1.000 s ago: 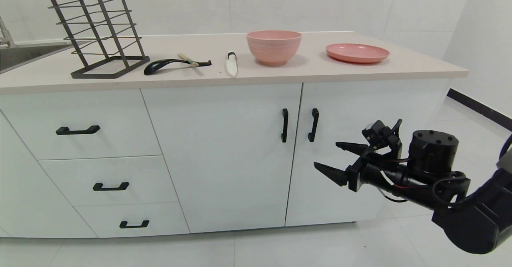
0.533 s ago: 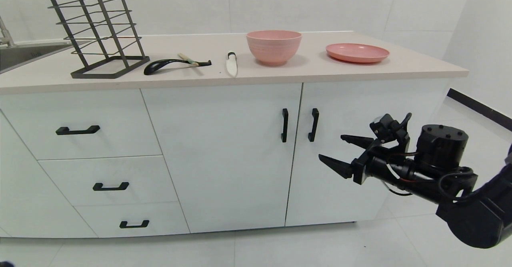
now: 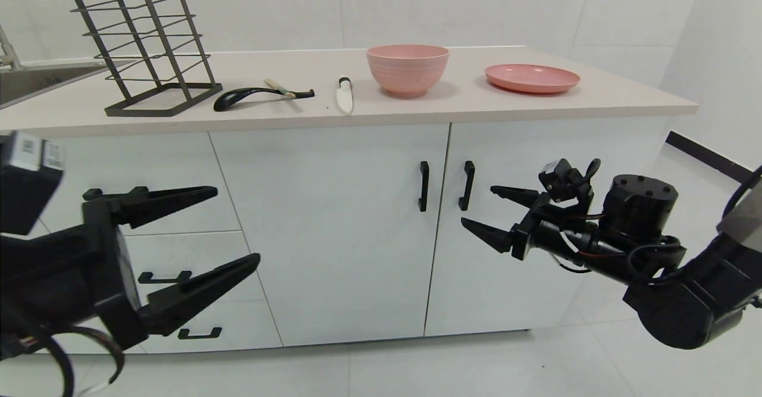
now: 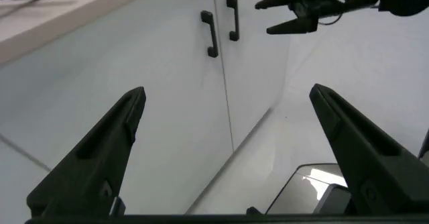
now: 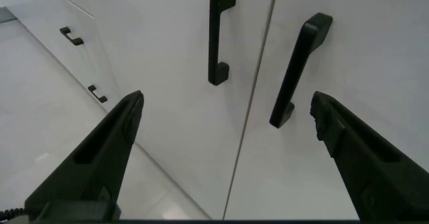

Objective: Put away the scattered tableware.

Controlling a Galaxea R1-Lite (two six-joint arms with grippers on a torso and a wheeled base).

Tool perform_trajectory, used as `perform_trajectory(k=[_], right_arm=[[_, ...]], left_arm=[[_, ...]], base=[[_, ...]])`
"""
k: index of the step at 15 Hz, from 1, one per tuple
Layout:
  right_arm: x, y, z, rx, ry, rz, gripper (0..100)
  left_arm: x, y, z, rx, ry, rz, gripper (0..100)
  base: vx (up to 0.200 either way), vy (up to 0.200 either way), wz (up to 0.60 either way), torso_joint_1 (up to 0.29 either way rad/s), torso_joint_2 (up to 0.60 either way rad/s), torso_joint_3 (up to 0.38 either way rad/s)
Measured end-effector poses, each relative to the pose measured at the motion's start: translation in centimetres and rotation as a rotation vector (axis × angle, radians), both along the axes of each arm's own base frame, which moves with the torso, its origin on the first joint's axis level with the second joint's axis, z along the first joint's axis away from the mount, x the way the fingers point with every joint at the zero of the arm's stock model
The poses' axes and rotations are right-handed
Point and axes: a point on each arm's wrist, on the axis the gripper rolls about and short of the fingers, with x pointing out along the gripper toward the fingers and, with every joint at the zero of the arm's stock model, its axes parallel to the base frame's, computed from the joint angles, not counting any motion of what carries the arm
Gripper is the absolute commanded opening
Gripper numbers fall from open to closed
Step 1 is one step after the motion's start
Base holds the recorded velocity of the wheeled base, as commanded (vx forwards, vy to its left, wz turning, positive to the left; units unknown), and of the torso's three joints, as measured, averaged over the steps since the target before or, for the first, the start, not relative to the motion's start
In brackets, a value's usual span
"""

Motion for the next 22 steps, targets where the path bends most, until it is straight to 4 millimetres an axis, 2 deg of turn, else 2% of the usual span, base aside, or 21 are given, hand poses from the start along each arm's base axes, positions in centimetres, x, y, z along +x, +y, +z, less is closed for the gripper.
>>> perform_trajectory(k=[3,7,10,13,15,18,22], right_arm=[[0.6,0.1,-0.3,0.001,-0.001,-0.002,100],[2.1,0.5,-0.1,0.016,-0.042,0.016,100],[2.6,0.6,-0.6,0.018,-0.047,0.041,100],[3.0,0.9,-1.3,0.017,-0.041,0.045,100],[3.7,1.0,-1.6,0.018,-0.045,0.044,100],[4.5,1.2,-2.2,0.021,-0.047,0.074,100],[5.0,1.3,-2.3,0.02,-0.071,0.12,100]], left_arm=[[1.5,-2.7,-1.3,0.035,0.067,-0.111,100],[3.8,-6.5,-1.4,-0.004,-0.005,-0.276,100],[5.8,-9.4,-3.0,-0.032,-0.051,-0.351,100],[6.6,-13.1,-5.2,-0.035,-0.033,-0.447,100],[7.7,-14.8,-5.8,-0.035,-0.026,-0.466,100],[9.2,-16.3,-6.1,-0.07,0.012,-0.522,100],[10.6,-16.3,-5.6,-0.152,0.041,-0.58,100]], base=[[0.0,0.0,0.0,0.0,0.0,0.0],[0.0,0.0,0.0,0.0,0.0,0.0],[0.0,0.0,0.0,0.0,0.0,0.0],[0.0,0.0,0.0,0.0,0.0,0.0],[0.0,0.0,0.0,0.0,0.0,0.0],[0.0,0.0,0.0,0.0,0.0,0.0],[0.0,0.0,0.0,0.0,0.0,0.0]])
